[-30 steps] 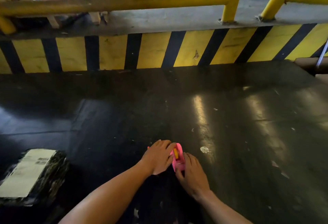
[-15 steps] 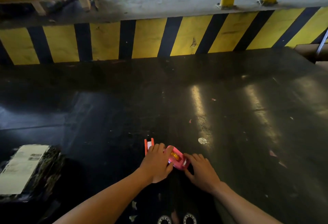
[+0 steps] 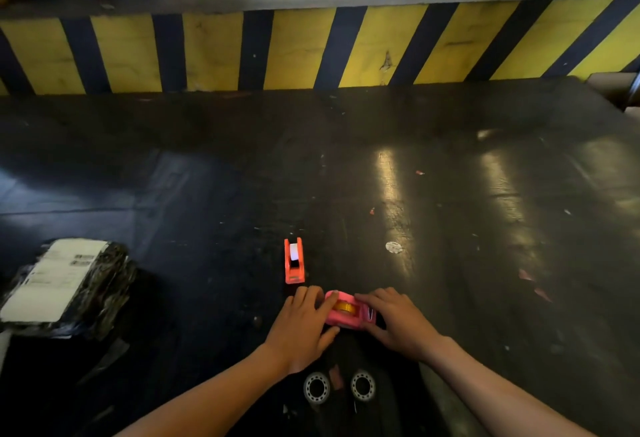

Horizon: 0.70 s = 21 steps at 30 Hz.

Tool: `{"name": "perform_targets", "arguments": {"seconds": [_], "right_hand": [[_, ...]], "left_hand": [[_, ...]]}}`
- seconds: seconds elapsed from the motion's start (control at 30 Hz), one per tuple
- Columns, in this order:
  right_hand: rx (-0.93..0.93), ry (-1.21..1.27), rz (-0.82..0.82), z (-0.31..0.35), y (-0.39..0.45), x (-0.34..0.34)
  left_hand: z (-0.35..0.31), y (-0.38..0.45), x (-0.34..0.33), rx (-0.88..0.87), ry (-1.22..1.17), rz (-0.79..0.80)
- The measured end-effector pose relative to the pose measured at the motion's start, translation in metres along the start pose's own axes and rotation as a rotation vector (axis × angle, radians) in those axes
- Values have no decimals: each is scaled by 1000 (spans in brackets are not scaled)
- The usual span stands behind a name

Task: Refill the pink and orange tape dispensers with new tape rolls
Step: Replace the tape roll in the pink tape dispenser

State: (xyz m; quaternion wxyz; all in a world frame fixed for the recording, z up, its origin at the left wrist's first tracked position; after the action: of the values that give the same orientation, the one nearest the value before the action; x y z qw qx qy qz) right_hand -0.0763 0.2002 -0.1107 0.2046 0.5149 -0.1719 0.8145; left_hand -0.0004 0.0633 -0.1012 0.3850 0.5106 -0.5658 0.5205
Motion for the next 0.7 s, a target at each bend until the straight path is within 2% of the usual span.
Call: {"name": "perform_targets", "arguments": {"seconds": [0.23,0.4,0.7], "right_hand": [[-32,-59,-216,28,3,3],[-126,-11,-368,31,4,7],[-82,-79,-366,44,11,11]], "left_hand": [[8,10,-8,-7,-147,59],[13,12,-9,1,-148,23],[13,9,-8,14,-168,-42]]}}
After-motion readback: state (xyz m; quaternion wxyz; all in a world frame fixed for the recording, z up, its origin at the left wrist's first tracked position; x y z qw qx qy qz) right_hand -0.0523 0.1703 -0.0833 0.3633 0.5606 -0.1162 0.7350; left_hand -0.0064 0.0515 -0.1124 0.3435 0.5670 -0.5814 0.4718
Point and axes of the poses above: each hand's wrist, its own y-axis towards the middle knuckle, its own x-axis out of the back of the hand, z = x × y, the point moved 9 cm from there along y, towards the middle knuckle, and after that the axes turned 9 degrees about x, right-handed, at the moved point
